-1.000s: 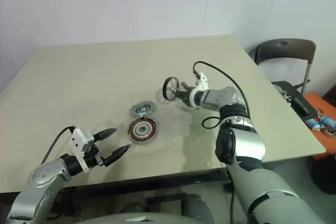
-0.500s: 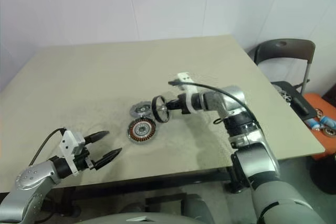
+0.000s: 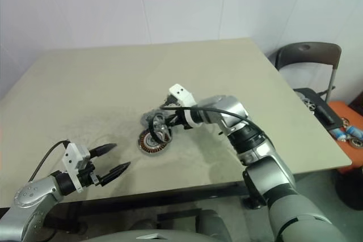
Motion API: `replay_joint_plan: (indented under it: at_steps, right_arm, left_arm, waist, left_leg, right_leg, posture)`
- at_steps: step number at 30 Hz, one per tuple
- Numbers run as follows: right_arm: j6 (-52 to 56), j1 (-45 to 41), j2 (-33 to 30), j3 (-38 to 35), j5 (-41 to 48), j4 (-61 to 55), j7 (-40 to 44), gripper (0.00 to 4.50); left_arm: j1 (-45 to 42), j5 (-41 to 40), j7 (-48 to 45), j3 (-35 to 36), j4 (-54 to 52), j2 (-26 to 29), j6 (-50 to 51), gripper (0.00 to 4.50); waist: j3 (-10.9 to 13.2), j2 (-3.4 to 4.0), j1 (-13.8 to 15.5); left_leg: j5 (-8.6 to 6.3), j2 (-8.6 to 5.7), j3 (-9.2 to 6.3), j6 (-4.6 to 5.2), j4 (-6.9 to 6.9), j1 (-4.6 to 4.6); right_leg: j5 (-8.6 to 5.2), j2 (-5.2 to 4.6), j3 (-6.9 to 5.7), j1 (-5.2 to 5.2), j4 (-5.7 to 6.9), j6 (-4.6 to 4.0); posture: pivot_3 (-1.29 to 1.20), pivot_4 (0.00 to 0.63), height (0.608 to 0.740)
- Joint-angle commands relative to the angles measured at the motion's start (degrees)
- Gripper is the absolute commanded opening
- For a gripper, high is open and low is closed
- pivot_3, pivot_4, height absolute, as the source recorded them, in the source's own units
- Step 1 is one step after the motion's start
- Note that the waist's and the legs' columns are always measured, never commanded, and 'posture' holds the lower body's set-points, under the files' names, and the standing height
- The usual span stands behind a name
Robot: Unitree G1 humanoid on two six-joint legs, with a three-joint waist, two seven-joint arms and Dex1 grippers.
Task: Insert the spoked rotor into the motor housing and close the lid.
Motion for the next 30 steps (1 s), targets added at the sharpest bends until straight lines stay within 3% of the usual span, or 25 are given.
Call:
replay_joint_plan:
  at_steps: [1,23,26,30]
  right_arm:
    - [-2.58,-2.70,0.98,0.31,-1.96,-0.28,-0.40,0.01]
    - [-4.66,-2.51,1.89,1.16,-5.77,0.81,1.25,0.01]
    - [-4.51,-2.29,1.69,1.23,-5.83,0.15,1.90,0.70]
    - [-4.54,-2.14,1.85,1.26,-6.01,-0.04,2.34,2.04]
  left_arm:
    - [-0.73,0.15,0.38,-0.15,-2.16,-0.14,-1.02,4.50]
    - [-1.35,-0.07,1.45,-1.23,-3.34,-0.29,0.10,4.50]
    - [-1.39,-0.05,1.50,-1.32,-3.30,-0.39,0.09,4.50]
    - [-1.46,0.02,1.57,-1.51,-3.17,-0.55,-0.03,4.50]
  waist:
    - [0.00,0.00,0.04]
    - [0.00,-0.01,0.04]
    - [0.00,-0.01,0.04]
    - [0.00,-0.01,0.04]
  left_leg:
    - [0.00,0.00,0.00,0.00,0.00,0.00]
    - [0.00,-0.01,-0.01,0.00,0.00,-0.01]
    - [0.00,-0.01,-0.01,0.00,0.00,-0.01]
    - [0.00,-0.01,-0.01,0.00,0.00,0.00]
  right_leg:
    - [0.00,0.00,0.00,0.00,0.00,0.00]
    - [0.00,-0.02,-0.01,0.00,0.00,0.00]
    - [0.00,-0.02,-0.01,0.00,0.00,0.00]
    - [0.00,-0.02,-0.01,0.00,0.00,0.00]
  posture:
    - [0.00,0.000,0.740]
    - [0.00,0.000,0.740]
    - [0.00,0.000,0.740]
    - [0.00,0.000,0.740]
